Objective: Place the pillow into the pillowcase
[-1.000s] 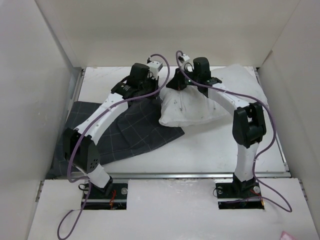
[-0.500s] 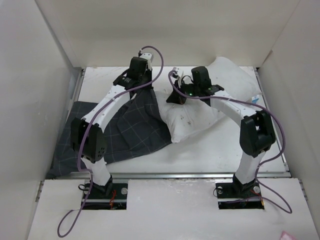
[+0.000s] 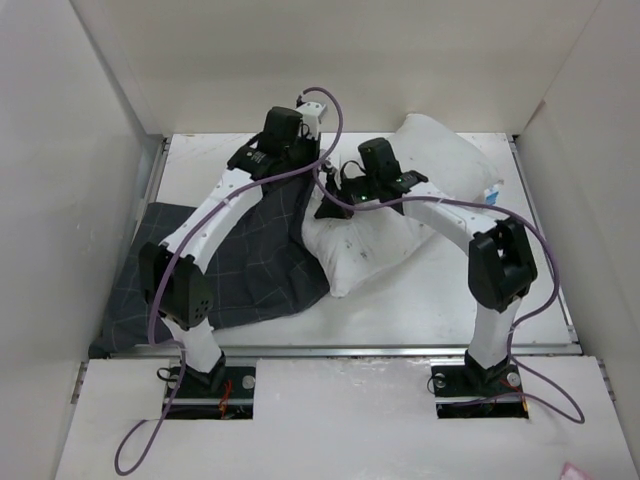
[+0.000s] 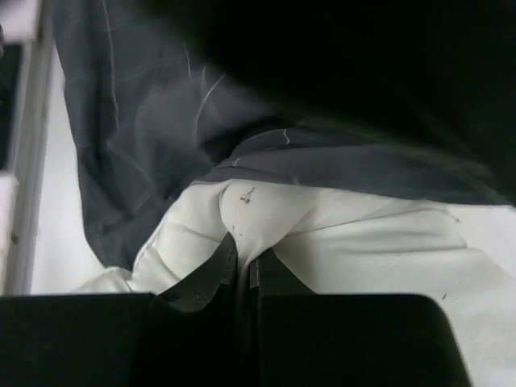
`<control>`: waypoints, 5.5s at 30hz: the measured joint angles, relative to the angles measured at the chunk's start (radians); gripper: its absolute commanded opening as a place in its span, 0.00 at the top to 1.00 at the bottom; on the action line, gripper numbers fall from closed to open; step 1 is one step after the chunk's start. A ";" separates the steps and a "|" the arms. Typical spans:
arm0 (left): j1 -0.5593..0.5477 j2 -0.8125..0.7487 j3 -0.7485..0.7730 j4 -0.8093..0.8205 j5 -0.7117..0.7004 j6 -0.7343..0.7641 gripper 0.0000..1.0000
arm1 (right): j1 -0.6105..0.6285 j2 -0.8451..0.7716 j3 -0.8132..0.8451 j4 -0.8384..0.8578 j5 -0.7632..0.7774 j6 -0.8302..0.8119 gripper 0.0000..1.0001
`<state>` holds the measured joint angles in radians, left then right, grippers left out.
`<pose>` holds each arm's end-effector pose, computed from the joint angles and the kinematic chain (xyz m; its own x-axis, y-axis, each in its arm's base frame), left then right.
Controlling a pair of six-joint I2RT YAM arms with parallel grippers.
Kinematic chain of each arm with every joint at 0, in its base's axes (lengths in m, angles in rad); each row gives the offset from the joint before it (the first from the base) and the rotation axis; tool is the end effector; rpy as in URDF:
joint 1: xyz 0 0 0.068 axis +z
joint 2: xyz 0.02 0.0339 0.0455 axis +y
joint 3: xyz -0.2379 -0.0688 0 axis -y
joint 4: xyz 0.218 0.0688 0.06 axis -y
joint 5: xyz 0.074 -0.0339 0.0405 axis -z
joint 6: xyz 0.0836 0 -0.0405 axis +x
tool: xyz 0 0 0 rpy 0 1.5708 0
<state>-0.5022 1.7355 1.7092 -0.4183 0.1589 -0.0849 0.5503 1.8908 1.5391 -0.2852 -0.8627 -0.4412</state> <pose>0.3616 -0.2137 0.3351 -0.4266 0.1387 -0.8938 0.5664 0.8114 -0.1444 0.3277 0.2755 0.2442 -0.0909 -0.3816 -0.9199 -0.9947 0.0797 0.0652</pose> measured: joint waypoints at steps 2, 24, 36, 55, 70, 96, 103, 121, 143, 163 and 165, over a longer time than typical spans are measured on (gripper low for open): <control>-0.001 -0.015 0.006 -0.006 0.003 0.010 1.00 | 0.006 0.009 -0.003 0.088 -0.003 0.103 1.00; -0.133 -0.419 -0.432 0.148 -0.091 -0.122 1.00 | -0.089 0.125 -0.259 1.222 0.556 1.226 1.00; -0.145 -0.540 -0.494 0.029 -0.499 -0.248 1.00 | -0.201 0.097 -0.182 1.107 0.423 1.334 1.00; -0.144 -0.524 -0.507 0.109 -0.267 -0.207 1.00 | -0.133 0.094 0.089 0.681 0.809 1.625 1.00; -0.080 -0.398 -0.387 0.119 -0.485 -0.240 1.00 | -0.063 0.124 -0.116 0.666 0.737 1.233 1.00; 0.084 -0.050 -0.101 0.179 -0.335 -0.083 1.00 | 0.179 -0.430 -0.496 0.100 0.706 0.555 1.00; 0.088 -0.185 -0.191 0.260 -0.091 0.012 1.00 | 0.187 -0.576 -0.467 0.030 0.783 0.547 1.00; 0.061 -0.251 -0.371 0.310 0.108 0.058 1.00 | 0.176 -0.179 -0.108 0.280 0.998 0.497 1.00; 0.053 -0.593 -0.683 0.333 -0.248 -0.234 0.00 | 0.095 -0.228 -0.002 0.060 0.861 0.390 0.01; 0.062 -0.937 -1.015 0.285 -0.406 -0.537 0.00 | 0.331 0.026 -0.052 -0.111 1.079 0.044 0.91; 0.066 -0.937 -1.016 0.278 -0.407 -0.538 0.00 | 0.331 0.065 -0.029 -0.106 1.113 0.050 1.00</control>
<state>-0.4362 0.7982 0.6933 -0.1402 -0.2481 -0.6228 0.8810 1.9556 1.5105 -0.3912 0.2501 -0.3916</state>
